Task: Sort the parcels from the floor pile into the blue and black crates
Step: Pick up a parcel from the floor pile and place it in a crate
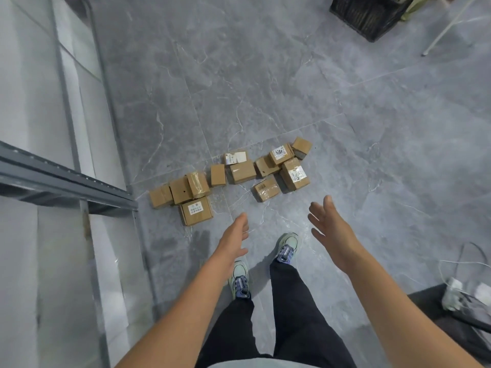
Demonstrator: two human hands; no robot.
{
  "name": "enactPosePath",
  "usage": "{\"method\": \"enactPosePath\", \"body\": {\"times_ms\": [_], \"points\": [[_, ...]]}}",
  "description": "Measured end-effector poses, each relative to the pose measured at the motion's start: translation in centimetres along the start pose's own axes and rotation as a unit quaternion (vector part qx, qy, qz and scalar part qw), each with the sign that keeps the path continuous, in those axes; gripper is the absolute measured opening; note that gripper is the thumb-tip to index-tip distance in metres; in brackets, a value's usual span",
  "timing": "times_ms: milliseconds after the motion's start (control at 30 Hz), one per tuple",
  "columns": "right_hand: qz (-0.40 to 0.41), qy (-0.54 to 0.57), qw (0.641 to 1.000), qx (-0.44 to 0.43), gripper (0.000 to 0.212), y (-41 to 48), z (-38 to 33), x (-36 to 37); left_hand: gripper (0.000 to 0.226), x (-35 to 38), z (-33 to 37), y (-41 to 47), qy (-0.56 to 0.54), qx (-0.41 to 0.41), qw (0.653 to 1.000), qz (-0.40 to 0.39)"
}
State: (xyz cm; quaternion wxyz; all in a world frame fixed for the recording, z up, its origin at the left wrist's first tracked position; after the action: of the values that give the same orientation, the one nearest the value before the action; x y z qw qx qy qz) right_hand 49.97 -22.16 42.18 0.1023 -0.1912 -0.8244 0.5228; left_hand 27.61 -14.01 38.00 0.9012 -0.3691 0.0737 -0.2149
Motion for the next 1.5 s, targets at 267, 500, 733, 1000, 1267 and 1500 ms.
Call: {"method": "enactPosePath", "body": {"times_ms": [267, 500, 733, 1000, 1267, 1500], "points": [[-0.028, -0.026, 0.998, 0.049, 0.094, 12.3, -6.2, -3.5, 0.066, 4.1, 1.2, 10.2, 0.013, -0.060, 0.997, 0.040], [-0.033, -0.067, 0.991, 0.110, 0.085, 27.0, -8.6, -6.3, 0.065, 7.4, -0.3, 21.4, -0.029, -0.124, 0.987, 0.094], [-0.036, -0.079, 0.984, 0.156, 0.081, 42.6, -7.4, -5.0, 0.064, 8.4, -7.0, 33.6, -0.069, -0.187, 0.974, 0.105], [-0.003, -0.128, 0.963, 0.239, 0.110, 59.9, -0.3, -1.8, 0.066, 6.9, -18.5, 49.2, -0.086, -0.243, 0.957, 0.134], [0.051, -0.175, 0.955, 0.234, 0.081, 72.5, 3.8, -0.9, 0.070, 6.7, -27.3, 58.8, -0.093, -0.280, 0.943, 0.151], [0.018, -0.142, 0.961, 0.237, 0.090, 75.6, 5.2, 0.2, 0.074, 6.4, -29.6, 62.7, -0.133, -0.254, 0.947, 0.144]]}}
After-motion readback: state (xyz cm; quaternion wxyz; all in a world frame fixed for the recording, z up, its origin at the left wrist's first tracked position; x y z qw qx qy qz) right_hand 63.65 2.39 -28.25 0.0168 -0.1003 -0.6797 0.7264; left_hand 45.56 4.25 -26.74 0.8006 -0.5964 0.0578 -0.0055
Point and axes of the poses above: each hand's wrist, its own y-axis towards the middle knuckle, its own x-axis out of the palm, z = x × y, the point moved 10 cm from there along y, towards the middle knuckle, and after that the axes turned 14 degrees about x, right-handed, at the moved point
